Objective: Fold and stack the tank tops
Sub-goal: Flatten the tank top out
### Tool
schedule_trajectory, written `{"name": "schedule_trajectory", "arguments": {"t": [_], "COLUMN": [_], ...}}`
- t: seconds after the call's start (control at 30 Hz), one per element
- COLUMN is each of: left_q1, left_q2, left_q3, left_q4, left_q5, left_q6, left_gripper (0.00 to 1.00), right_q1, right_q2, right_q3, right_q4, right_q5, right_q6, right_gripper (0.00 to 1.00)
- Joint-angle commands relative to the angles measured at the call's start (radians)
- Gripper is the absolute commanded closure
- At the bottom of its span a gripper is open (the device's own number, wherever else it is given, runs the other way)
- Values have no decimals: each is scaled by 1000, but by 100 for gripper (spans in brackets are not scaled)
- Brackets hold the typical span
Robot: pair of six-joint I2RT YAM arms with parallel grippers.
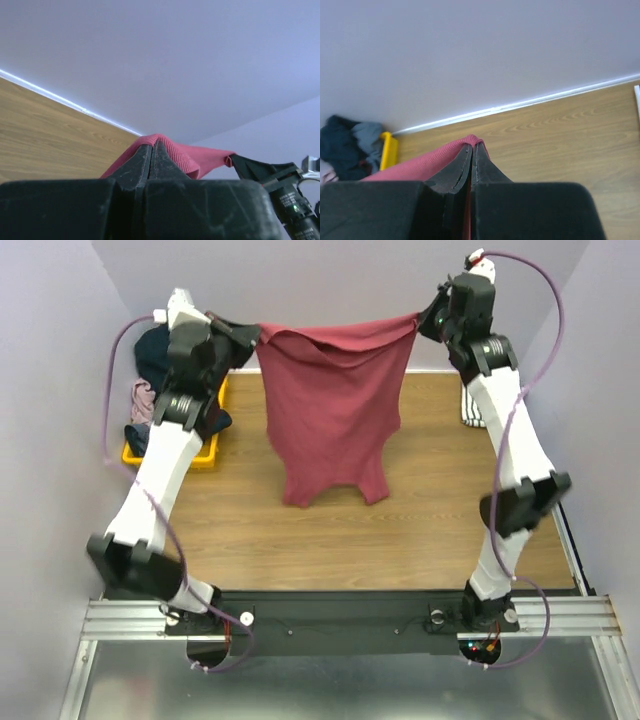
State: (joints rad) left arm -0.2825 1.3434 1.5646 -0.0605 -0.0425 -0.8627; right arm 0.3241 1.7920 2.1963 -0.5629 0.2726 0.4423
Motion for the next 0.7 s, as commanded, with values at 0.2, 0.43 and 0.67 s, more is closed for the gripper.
{"name": "schedule_trajectory", "arguments": {"t": [0.2, 0.43, 0.67], "left_q1": [186, 194, 178], "left_q2": [342, 146, -119], "left_q3": [618, 176, -584], "left_q4": [62, 140, 280], "left_q5": [378, 382, 359], "left_q6": [2, -27, -119], "left_gripper": [100, 100, 100], "right_q1": [-241, -240, -238], "right_q2": [215, -46, -288], "right_q3": [390, -212, -988], "right_q4": [29, 135, 313], "right_q5": [-345, -386, -434], "right_q6": [142, 156, 199], "right_gripper": [100, 100, 100]}}
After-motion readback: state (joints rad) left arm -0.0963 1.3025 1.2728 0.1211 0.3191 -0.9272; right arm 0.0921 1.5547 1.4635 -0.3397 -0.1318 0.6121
